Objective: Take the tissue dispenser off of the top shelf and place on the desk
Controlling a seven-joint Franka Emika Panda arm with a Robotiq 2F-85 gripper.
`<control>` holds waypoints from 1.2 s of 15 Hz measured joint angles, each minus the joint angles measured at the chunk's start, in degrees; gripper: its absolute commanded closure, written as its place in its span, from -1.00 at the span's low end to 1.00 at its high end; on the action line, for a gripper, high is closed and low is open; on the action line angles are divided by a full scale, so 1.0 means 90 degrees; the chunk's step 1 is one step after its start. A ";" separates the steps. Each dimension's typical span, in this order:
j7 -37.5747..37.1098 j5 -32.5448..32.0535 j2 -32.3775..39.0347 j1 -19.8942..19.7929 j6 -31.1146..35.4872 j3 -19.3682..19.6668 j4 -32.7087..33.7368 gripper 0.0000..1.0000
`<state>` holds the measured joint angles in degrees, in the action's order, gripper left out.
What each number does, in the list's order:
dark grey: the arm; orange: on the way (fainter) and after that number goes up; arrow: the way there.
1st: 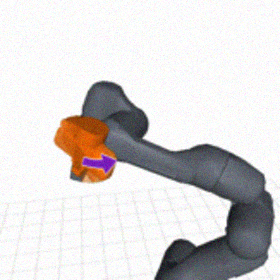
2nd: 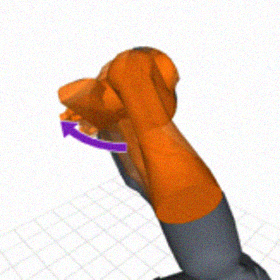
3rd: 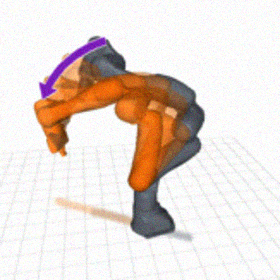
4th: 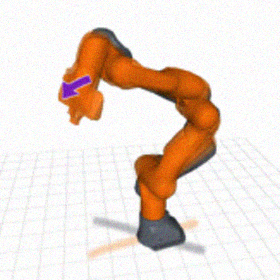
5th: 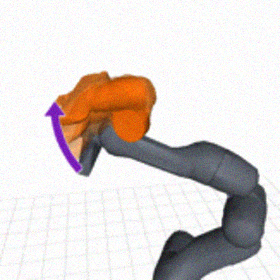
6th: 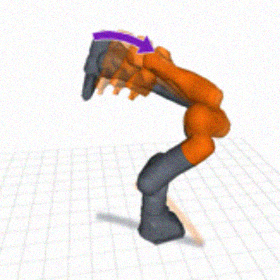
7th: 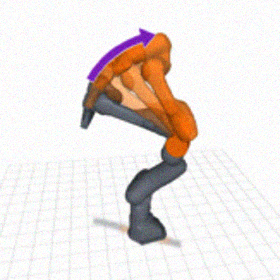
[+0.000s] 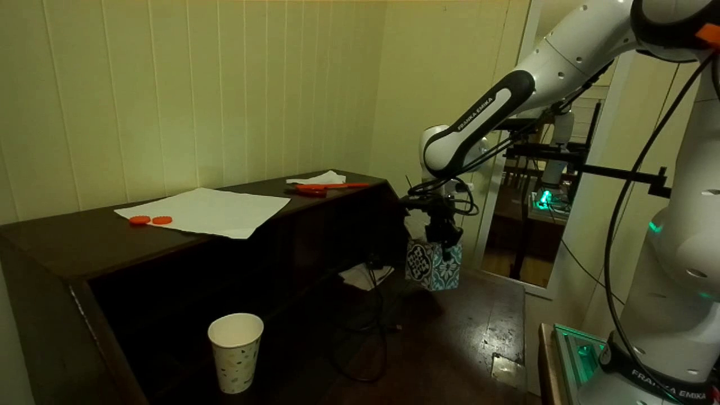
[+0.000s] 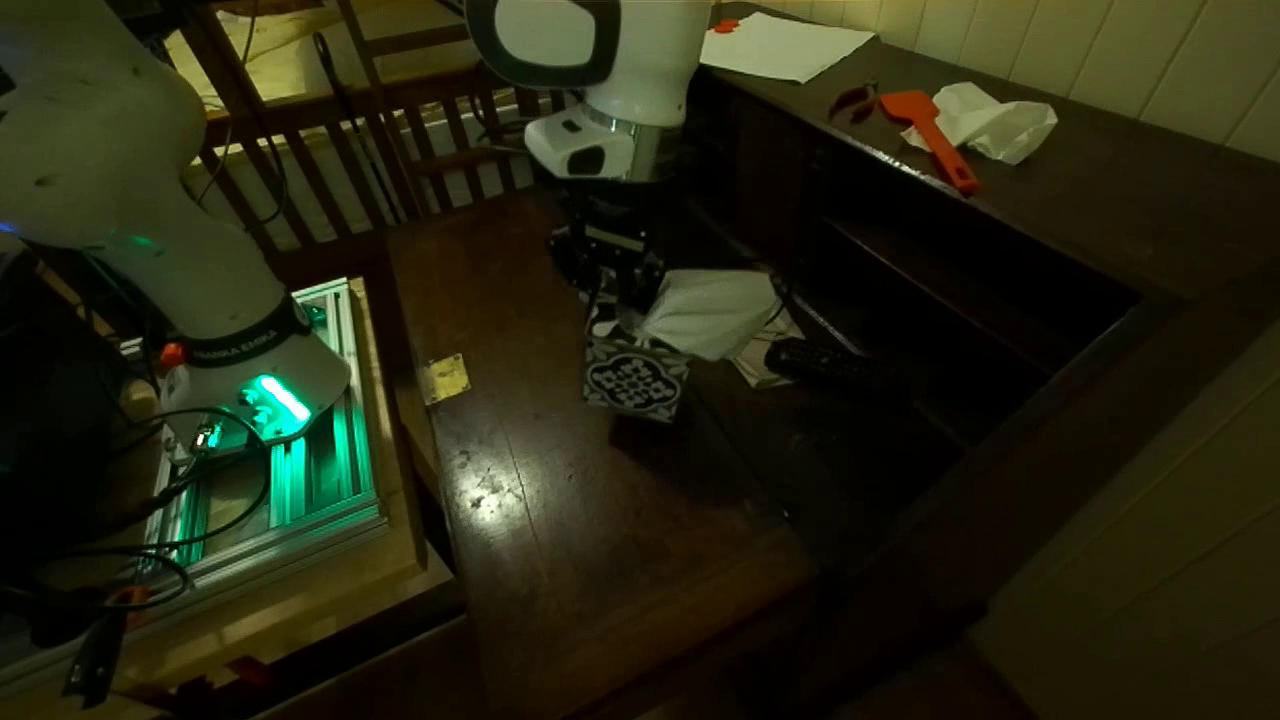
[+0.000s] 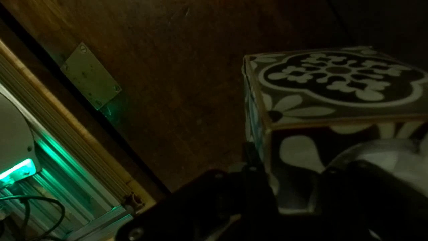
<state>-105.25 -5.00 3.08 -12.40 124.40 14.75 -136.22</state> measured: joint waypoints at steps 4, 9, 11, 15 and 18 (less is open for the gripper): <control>-0.0091 0.0035 0.0162 -0.0120 0.0129 0.0170 -0.0216 0.29; -0.0288 0.0036 0.0202 -0.0093 0.0241 0.0168 -0.0237 -0.43; -0.0318 0.0040 0.0106 -0.0093 0.0254 0.0168 -0.0238 -0.69; -0.0337 0.0044 -0.0251 -0.0094 0.0256 0.0161 -0.0266 -1.00; -0.0383 0.0068 -0.0726 -0.0096 0.0035 0.0105 -0.0300 -1.00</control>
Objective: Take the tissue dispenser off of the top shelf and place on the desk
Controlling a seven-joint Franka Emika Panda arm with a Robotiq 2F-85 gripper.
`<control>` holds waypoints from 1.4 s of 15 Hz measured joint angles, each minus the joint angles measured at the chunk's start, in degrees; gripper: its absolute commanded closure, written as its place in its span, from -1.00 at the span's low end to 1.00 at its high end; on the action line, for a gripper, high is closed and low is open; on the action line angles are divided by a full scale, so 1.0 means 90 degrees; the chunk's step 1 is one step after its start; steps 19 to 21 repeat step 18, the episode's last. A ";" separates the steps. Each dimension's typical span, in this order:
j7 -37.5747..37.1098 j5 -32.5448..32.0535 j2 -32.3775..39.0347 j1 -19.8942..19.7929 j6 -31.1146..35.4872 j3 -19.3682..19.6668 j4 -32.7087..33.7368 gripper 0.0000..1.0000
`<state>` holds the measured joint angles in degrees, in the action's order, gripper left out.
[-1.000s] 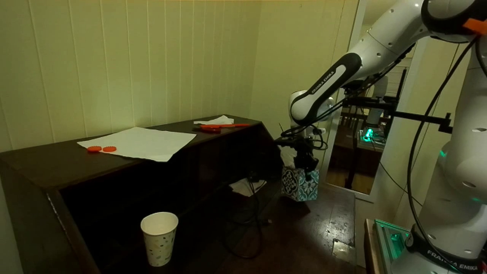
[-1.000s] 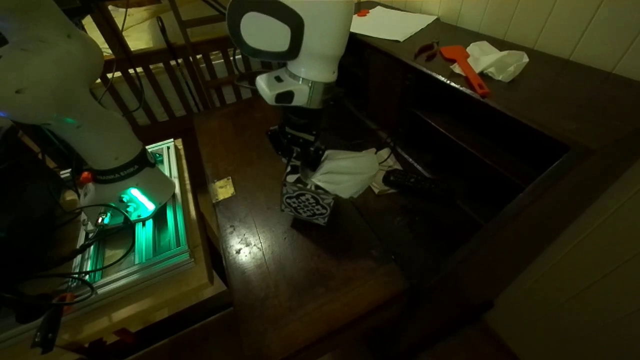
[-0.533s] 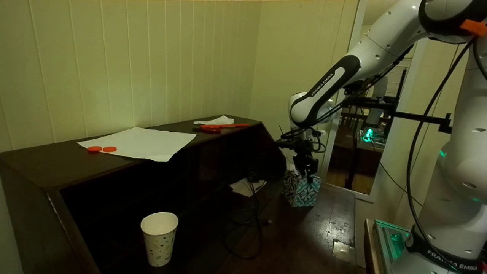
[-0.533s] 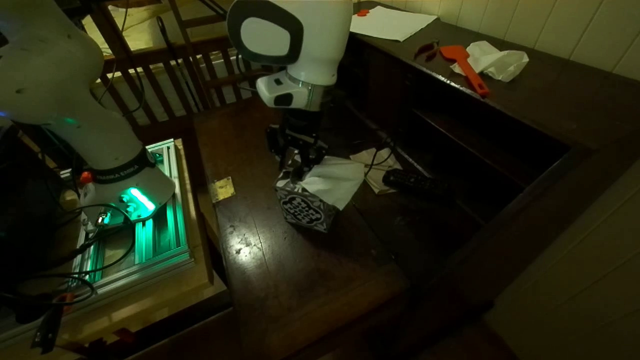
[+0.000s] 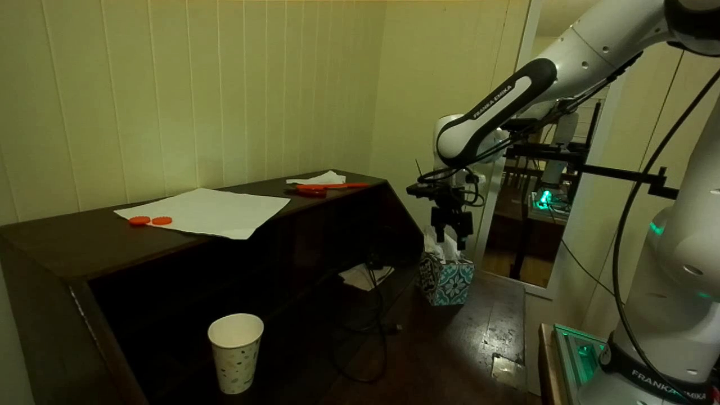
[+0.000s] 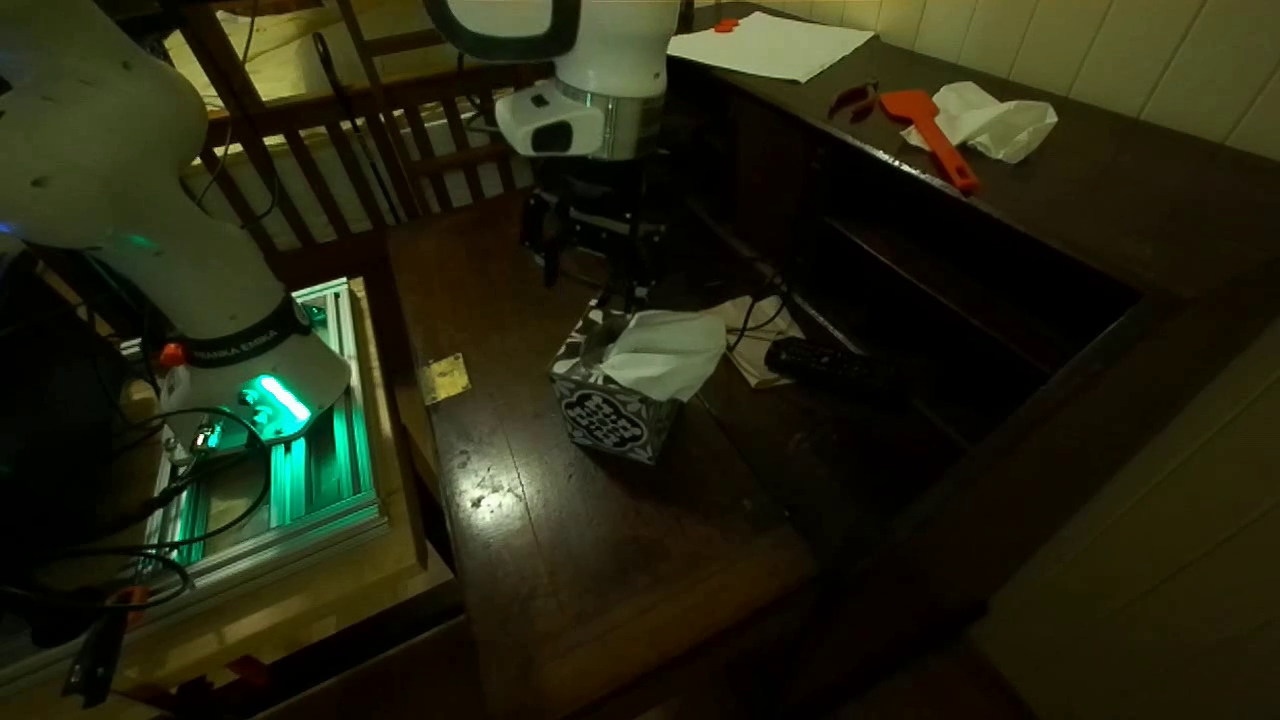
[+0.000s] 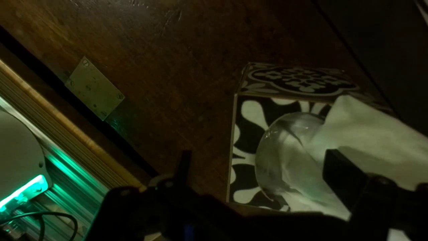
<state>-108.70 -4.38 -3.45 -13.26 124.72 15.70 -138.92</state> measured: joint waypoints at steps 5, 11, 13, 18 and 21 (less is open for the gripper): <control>0.0454 0.0074 -0.1429 0.0074 -0.1297 -0.0493 -0.0028 -1.00; 0.1740 0.0483 -0.3047 0.0417 -0.3402 -0.1181 0.0082 -1.00; 0.2266 0.0496 -0.3359 0.0507 -0.3906 -0.1322 0.0187 -1.00; 0.3491 0.0496 -0.3584 0.0599 -0.4281 -0.1439 0.0319 -1.00; 0.3491 0.0496 -0.3584 0.0599 -0.4281 -0.1439 0.0319 -1.00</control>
